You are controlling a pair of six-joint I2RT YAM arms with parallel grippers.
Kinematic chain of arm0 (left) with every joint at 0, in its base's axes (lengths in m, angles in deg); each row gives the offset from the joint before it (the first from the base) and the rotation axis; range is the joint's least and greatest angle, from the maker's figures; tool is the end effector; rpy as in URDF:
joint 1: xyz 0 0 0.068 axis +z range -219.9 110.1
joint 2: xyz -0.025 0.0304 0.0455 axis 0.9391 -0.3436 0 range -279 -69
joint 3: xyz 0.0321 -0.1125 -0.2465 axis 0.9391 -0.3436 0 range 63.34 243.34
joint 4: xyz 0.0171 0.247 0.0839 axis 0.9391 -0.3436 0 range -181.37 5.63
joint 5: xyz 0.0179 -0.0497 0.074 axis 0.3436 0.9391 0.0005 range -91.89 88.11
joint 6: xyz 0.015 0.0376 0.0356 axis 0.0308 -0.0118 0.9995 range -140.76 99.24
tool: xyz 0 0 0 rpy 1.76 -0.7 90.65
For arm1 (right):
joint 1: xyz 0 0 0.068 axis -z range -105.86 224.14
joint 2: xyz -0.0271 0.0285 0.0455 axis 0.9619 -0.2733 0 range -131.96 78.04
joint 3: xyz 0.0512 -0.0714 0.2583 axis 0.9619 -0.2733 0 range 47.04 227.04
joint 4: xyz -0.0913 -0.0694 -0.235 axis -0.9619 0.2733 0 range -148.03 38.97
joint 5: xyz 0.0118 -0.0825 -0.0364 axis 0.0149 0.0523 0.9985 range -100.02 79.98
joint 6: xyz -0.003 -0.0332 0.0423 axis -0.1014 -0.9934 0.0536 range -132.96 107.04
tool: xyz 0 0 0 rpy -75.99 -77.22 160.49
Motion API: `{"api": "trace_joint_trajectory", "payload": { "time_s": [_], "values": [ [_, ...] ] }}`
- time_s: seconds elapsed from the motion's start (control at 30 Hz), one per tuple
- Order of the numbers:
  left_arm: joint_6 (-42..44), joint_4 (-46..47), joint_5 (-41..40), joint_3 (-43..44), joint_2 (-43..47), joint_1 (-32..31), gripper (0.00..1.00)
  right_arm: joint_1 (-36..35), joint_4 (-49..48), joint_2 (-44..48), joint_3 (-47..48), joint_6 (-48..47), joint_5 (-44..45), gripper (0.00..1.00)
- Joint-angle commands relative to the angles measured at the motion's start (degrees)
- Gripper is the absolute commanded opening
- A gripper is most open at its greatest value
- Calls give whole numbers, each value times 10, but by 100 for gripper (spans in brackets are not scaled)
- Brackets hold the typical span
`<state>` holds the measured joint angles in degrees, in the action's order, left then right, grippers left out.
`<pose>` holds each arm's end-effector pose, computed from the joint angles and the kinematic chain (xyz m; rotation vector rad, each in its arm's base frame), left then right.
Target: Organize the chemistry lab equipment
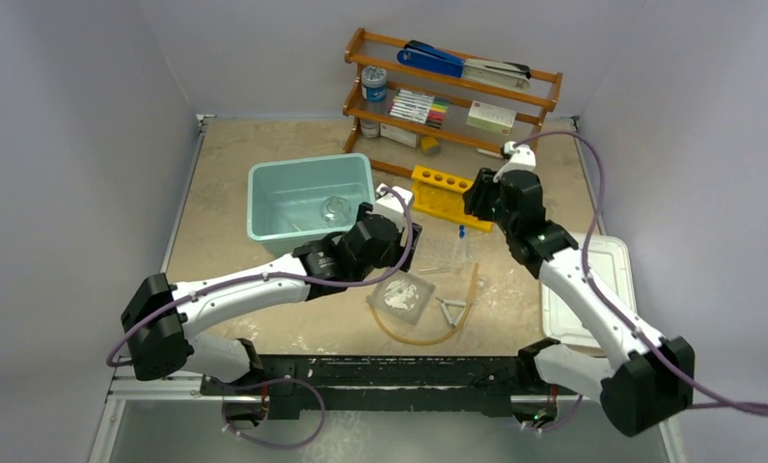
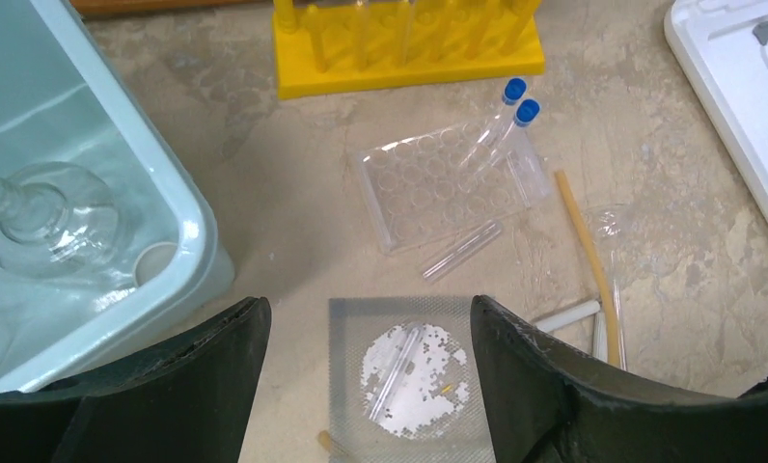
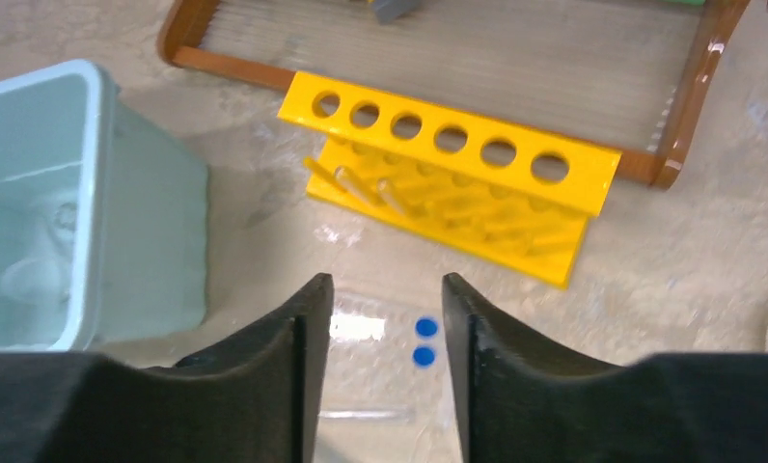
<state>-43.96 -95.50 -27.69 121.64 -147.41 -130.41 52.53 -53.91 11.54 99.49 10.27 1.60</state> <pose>0.1653 -0.2607 0.2893 0.4085 2.0434 -0.4239 0.2541 0.0930 0.3204 0.1659 1.8886 0.3444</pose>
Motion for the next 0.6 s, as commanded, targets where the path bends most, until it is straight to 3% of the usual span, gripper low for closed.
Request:
{"api": "trace_joint_trajectory", "payload": {
  "time_s": [0.0, 0.1, 0.17, 0.23, 0.4, 0.57],
  "values": [
    [41, 3, -10, 52, 2, 0, 75, -20, 58, 91, -53, 105, -9, 43],
    [45, -27, -16, 62, 11, 1, 74, -95, 105, 148, -92, 185, 34, 42],
    [49, -40, -36, 53, 25, 4, 74, -181, 140, 154, -109, 259, 81, 51],
    [44, -36, -36, 32, 43, 19, 73, -278, 171, 138, -128, 350, 138, 58],
    [22, -30, -47, -23, 89, 37, 70, -452, 229, 56, -143, 583, 220, 62],
    [21, -45, -75, -23, 105, 37, 69, -497, 294, 4, -101, 623, 254, 59]
  ]
}}
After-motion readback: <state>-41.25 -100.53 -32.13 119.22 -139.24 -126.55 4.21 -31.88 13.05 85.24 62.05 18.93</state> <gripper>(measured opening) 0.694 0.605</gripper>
